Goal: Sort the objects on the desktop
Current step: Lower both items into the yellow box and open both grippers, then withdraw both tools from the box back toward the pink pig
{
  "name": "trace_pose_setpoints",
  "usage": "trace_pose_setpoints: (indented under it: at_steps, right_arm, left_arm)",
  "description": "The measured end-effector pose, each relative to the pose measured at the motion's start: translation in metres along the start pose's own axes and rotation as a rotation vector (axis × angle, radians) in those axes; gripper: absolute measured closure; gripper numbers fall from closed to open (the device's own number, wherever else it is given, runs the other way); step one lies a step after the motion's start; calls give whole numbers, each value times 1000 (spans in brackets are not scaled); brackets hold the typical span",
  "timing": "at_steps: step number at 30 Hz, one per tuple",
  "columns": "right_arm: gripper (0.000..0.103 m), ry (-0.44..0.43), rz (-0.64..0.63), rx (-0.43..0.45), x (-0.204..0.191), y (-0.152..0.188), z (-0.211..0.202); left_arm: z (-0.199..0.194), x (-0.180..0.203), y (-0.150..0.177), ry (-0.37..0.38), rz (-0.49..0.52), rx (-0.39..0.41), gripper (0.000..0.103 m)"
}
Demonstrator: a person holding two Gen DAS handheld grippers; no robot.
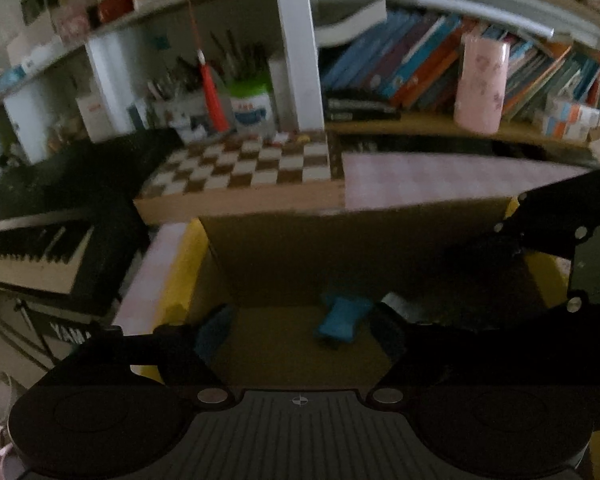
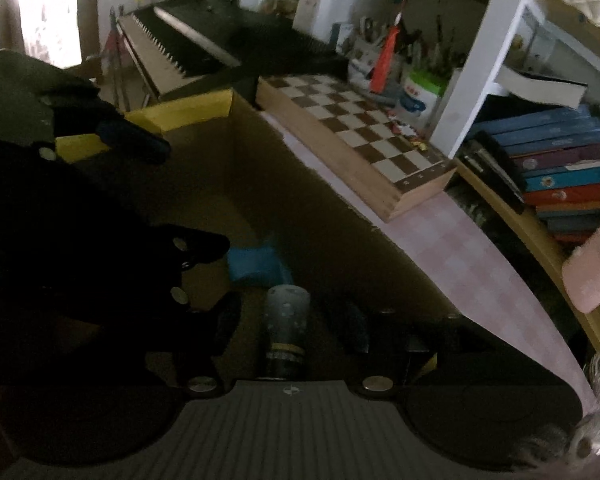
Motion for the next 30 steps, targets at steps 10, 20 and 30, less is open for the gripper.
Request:
trace_pose_setpoints:
  at_steps: [10,20,30]
  right_arm:
    - [34,171,88,177,-2,-5,-72]
    - [34,353,267,302,-8,20,-152]
    - [32,452,348,340,-57,55,-210]
  left_arm:
    - [-67,-6,-1,-2,-77,148,11]
    - [-130,-14,21,-3,-116,247,10]
    - [-186,-8,66,19,-97,286,7]
Point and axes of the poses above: each gripper's, at about its wrist camera, not at the fingertips, and z roughly the way its jaws point, x to its right, y to its underside, the point moved 8 cm from there along z, roughly the way its jaws point, and after that the axes turned 5 degrees about x, right-handed, at the moved point
